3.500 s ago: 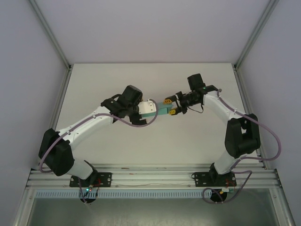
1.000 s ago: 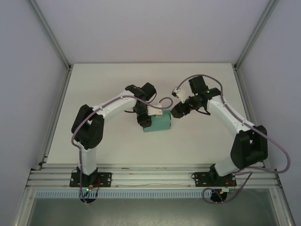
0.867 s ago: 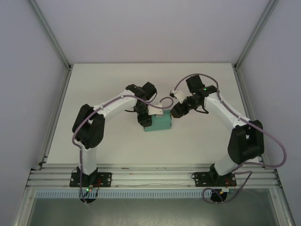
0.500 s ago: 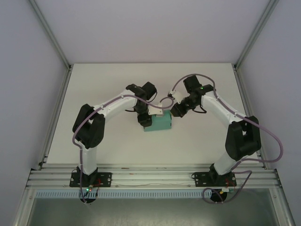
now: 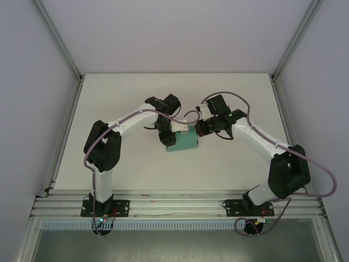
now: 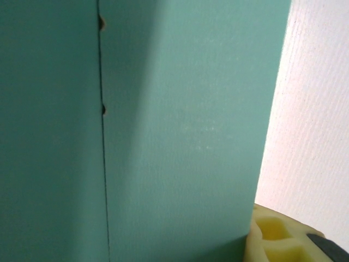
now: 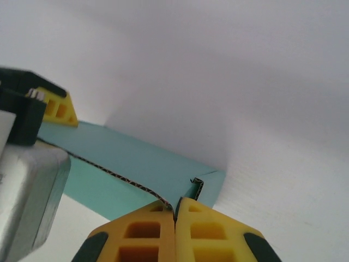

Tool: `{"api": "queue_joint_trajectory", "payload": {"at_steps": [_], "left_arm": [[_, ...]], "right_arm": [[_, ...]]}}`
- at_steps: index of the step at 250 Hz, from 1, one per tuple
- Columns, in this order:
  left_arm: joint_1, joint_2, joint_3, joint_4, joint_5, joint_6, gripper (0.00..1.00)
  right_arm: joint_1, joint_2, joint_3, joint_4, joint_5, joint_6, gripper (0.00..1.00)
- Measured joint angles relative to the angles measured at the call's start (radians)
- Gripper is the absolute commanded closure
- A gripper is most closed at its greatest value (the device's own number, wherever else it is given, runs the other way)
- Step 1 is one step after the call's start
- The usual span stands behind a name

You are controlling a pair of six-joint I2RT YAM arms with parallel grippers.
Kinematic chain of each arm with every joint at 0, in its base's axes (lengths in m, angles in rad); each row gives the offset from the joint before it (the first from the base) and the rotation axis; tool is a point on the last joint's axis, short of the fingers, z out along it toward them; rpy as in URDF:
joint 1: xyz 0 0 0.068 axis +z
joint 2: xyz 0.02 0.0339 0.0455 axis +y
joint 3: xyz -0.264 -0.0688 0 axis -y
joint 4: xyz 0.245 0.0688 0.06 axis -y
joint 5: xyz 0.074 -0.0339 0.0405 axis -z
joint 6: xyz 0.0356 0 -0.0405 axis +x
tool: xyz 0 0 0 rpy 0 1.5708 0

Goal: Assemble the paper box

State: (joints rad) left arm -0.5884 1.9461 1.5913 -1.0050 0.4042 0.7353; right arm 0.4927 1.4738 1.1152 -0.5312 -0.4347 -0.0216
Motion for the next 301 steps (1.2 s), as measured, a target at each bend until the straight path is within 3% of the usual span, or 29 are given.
{"api": "queue_joint_trajectory", "payload": {"at_steps": [51, 124, 169, 194, 222, 229, 301], "left_arm": [[0.0, -0.001, -0.003, 0.013, 0.0, -0.017, 0.6], [-0.002, -0.005, -0.012, 0.033, -0.001, -0.033, 0.58], [0.0, -0.005, -0.014, 0.048, -0.001, -0.054, 0.49], [0.0, -0.005, -0.015, 0.065, 0.003, -0.065, 0.39], [-0.001, -0.005, -0.015, 0.087, 0.008, -0.084, 0.13], [-0.001, -0.005, -0.015, 0.091, 0.009, -0.086, 0.0], [-0.001, -0.13, -0.093, 0.181, -0.063, -0.22, 0.0]], "right_arm": [[0.045, -0.043, -0.077, 0.1, 0.109, 0.127, 1.0], [0.068, -0.177, -0.368, 0.473, 0.177, 0.008, 1.0], [0.068, -0.194, -0.451, 0.614, 0.185, -0.003, 1.0], [0.076, -0.195, -0.483, 0.676, 0.204, -0.008, 1.0], [0.087, -0.194, -0.501, 0.712, 0.217, -0.01, 1.0], [0.091, -0.194, -0.5, 0.712, 0.221, -0.01, 1.0], [0.123, -0.188, -0.43, 0.583, 0.294, -0.001, 1.0]]}}
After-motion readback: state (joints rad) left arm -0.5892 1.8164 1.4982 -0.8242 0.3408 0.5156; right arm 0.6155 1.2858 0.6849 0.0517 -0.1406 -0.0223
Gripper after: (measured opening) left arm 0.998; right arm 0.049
